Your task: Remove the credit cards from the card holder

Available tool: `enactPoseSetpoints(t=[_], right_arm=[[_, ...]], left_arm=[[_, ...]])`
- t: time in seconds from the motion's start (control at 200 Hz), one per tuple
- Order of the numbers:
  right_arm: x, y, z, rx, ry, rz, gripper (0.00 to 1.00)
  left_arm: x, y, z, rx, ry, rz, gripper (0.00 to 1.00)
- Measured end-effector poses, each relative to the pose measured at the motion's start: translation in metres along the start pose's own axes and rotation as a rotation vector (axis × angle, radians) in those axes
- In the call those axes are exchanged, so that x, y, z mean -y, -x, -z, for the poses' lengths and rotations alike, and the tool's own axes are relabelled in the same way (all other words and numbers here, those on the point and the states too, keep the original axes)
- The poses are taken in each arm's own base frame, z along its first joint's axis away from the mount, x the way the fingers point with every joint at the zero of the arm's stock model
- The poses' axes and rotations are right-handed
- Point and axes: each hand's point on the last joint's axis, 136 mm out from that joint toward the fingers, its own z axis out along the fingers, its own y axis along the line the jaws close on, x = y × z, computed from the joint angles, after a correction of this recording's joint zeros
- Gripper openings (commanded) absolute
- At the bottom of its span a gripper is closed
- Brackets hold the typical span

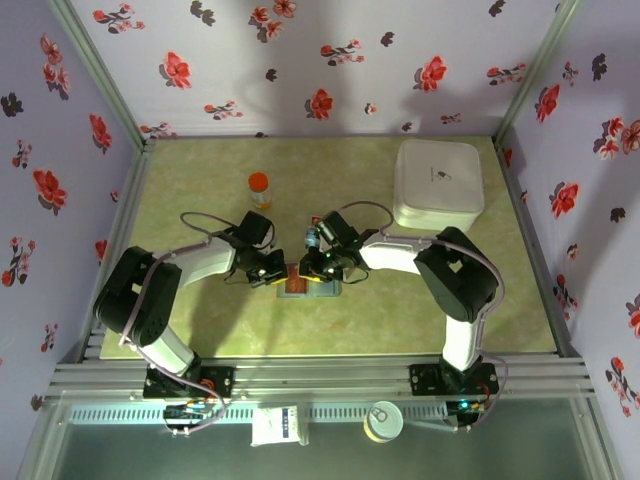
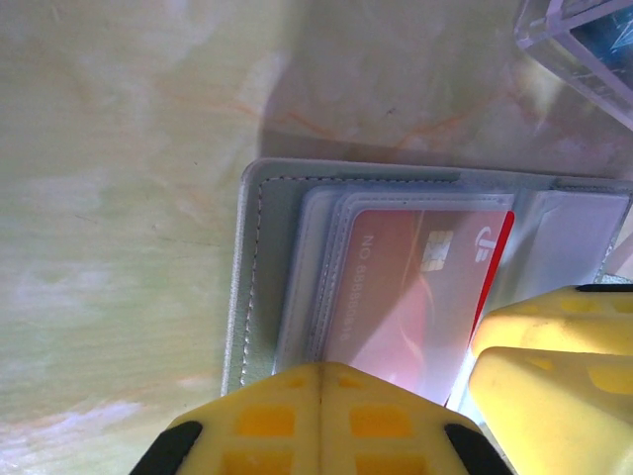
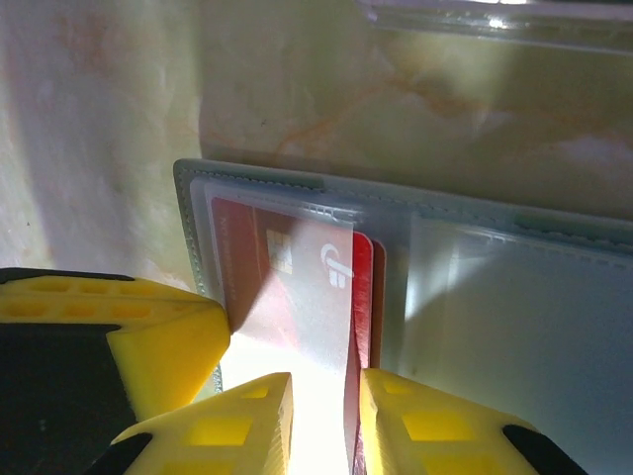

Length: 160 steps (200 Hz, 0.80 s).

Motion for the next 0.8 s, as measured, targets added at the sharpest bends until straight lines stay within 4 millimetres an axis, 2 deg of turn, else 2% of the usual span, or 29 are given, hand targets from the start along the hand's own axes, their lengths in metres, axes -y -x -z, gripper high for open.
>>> enactPoseSetpoints(t=[0.295,0.8], right_arm=[[0.0005,0.0006,-0.0027,-0.002,0.001,-0.002,0.2],[-0.0043,-0.0003,-0.0094,-0.024,0.027,0.004,0.21]], left_arm=[[-0.0001,-0.0003,-0.0003,0.0,-0.002,0.0,0.0],[0.0002,-0.0004,0.0013,0.003,-0.003,-0.002,0.0]])
